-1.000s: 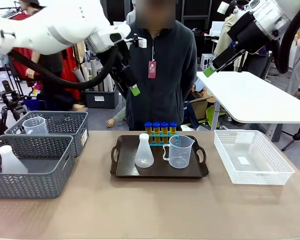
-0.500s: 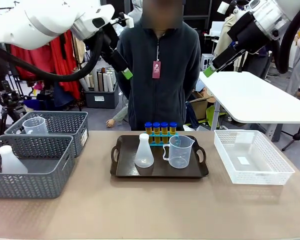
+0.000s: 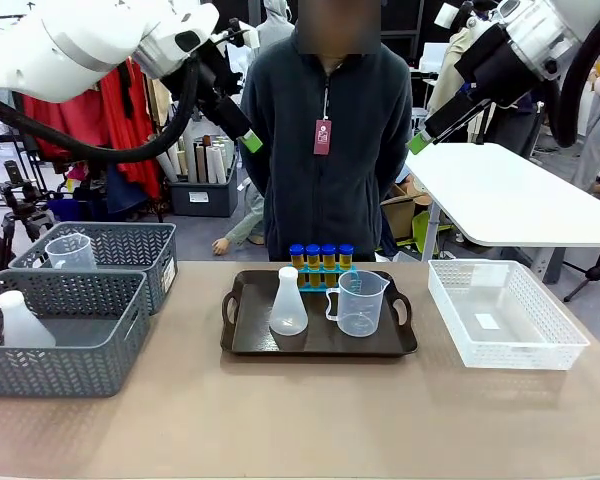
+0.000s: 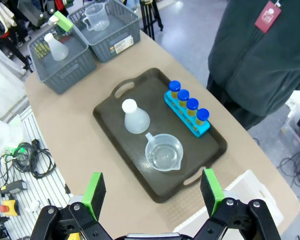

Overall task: Prepare the laboratory tools.
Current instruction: Pick up one Small flask and place it on the Handle tray.

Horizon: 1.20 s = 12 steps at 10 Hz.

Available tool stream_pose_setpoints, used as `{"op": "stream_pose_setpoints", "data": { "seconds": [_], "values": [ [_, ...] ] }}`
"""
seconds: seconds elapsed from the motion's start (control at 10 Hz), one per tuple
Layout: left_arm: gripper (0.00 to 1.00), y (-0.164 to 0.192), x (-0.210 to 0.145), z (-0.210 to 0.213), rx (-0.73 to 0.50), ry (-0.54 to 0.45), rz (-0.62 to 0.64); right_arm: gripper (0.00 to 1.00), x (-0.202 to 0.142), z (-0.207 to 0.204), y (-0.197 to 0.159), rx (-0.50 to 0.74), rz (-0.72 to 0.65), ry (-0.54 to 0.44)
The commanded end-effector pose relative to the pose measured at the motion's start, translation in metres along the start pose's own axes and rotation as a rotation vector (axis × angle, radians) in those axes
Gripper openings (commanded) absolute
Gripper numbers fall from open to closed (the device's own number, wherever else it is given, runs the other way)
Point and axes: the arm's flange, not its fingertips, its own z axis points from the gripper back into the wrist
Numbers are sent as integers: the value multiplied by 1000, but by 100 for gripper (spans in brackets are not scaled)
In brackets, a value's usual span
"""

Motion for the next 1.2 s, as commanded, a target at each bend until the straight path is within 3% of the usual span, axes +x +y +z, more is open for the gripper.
{"op": "stream_pose_setpoints", "data": {
  "seconds": [0.0, 1.1],
  "values": [
    [98, 0, -5, 6, 5, -3, -6, 100, 0, 1, -1, 4, 1, -10],
    [98, 3, -1, 3, 7, -2, 3, 100, 0, 1, -1, 4, 1, -10]
  ]
}}
